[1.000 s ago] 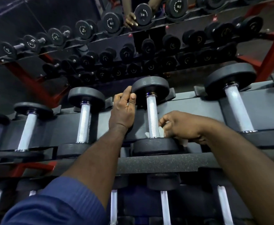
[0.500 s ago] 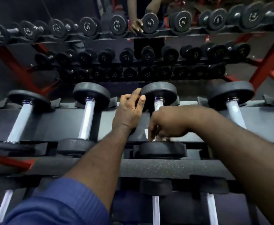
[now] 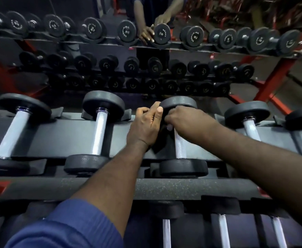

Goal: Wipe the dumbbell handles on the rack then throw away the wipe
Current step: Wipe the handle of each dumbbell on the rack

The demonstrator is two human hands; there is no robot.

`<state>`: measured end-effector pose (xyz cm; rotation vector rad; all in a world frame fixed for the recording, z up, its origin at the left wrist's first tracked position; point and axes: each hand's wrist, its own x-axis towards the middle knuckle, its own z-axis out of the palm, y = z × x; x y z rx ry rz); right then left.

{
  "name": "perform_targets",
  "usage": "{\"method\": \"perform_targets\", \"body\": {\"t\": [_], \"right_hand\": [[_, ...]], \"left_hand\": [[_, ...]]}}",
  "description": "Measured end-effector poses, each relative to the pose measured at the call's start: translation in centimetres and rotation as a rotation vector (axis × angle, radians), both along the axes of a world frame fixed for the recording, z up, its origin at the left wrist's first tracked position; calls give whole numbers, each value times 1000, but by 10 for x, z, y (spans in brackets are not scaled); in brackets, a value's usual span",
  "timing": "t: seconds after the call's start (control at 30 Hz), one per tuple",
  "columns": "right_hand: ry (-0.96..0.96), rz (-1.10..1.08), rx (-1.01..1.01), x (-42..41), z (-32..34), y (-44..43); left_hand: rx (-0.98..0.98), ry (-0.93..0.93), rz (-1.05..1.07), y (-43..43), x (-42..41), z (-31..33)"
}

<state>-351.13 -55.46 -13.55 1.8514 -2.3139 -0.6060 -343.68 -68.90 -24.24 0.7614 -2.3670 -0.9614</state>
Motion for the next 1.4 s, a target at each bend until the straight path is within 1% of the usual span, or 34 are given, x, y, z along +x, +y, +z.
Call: {"method": "perform_targets", "body": {"t": [0.03,0.07,0.13,0.17,0.2,0.23,0.27,0.3,0.33,0.37,0.43,0.47,0.5,0.53,0.57,0.6,0.67,0.73,0.77,0.83,0.87,0.93,1.0,1.03,1.1,1.13,1.17,1.2,1.27,1.3,1.33,1.37,1.4], "right_hand": [[29,21,34,1,-2,2],[14,37,112,5,-4,4],[-156,11,322,16,3,7],[-225,-28,377,18,12,6],[-218,-22,348,19,16,3],[-127,24,271,14,16,-1],[2,91,123,8,14,-2],[67,106,36,3,12,0],[59,111,39,-2,8,1],[3,100,100,-2,7,4],[-149,74,311,4,11,9],[-191,85,351,7,12,10],[-165,120,313,9,8,11],[-88,186,204,6,3,10],[-1,269,41,-1,-3,10],[19,292,-87,-8,-8,10],[1,289,-209,-22,-18,14],[-77,296,-288,-32,-30,27],[-119,272,-362,-33,-36,34],[-192,223,-600,-32,-51,44],[-277,138,-735,-31,-60,47],[-486,-132,-965,-22,-70,50],[-704,-430,-1120,-16,-77,49],[-906,-562,-1170,-16,-79,46],[-1479,-764,-1281,-15,-78,37],[-1724,-842,-1289,-17,-78,32],[-1889,-899,-1263,-19,-79,29],[-2007,-940,-1214,-22,-80,27],[-2182,-978,-1094,-26,-80,25],[-2230,-1002,-1042,-29,-79,27],[-2243,-1017,-949,-31,-77,31],[-2201,-1028,-795,-34,-74,37],[-2109,-1022,-598,-35,-70,44]], "left_hand": [[-6,-3,-1,0,0,0],[-8,-7,-3,-1,1,0],[3,-7,-18,-1,2,2],[5,-1,-27,0,2,3],[2,-2,-32,0,2,3],[4,-2,-31,0,3,3],[10,5,-31,-2,2,3],[16,7,-40,-2,1,2],[9,6,-37,-3,1,1],[-4,0,-37,-3,1,0],[-2,-5,-42,-1,1,2],[5,-2,-39,-1,2,2],[10,-2,-35,-1,3,3],[9,-4,-34,-2,2,3],[9,-6,-37,-1,2,4],[8,-5,-40,-1,2,4],[-13,1,-40,0,3,5],[-16,4,-34,1,2,5],[-15,8,-31,1,1,4],[-20,11,-22,1,0,2],[-25,12,-22,0,-1,1],[-18,10,-16,-1,-1,-2],[-11,2,-16,-1,-1,-3],[-11,1,-8,0,-1,-3],[-8,1,-1,1,-2,-2],[-6,-2,3,1,-2,-2],[-5,-6,4,0,-3,-4],[-2,-10,6,0,-5,-4],[-5,-8,12,-2,-6,-6],[-10,-1,13,-2,-5,-7],[-7,3,11,-1,-5,-7],[-6,4,9,-2,-5,-6],[-7,-1,7,-2,-5,-6]]}}
